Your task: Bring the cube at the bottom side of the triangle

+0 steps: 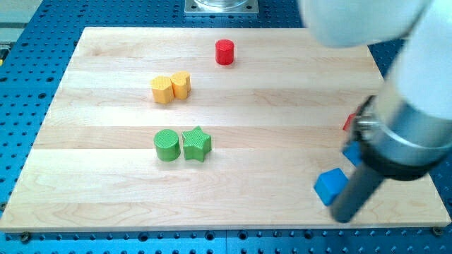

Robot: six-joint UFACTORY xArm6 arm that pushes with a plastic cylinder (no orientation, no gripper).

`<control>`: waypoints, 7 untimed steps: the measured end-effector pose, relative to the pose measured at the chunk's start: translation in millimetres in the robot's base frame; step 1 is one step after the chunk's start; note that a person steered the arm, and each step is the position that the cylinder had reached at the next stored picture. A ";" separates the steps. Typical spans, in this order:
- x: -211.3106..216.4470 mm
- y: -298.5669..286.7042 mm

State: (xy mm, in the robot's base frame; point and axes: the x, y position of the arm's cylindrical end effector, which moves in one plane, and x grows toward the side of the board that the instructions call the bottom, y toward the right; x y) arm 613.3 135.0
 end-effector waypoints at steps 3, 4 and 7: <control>-25.0 -8.1; -36.5 -30.6; -47.7 19.2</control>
State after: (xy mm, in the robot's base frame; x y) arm 565.5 154.2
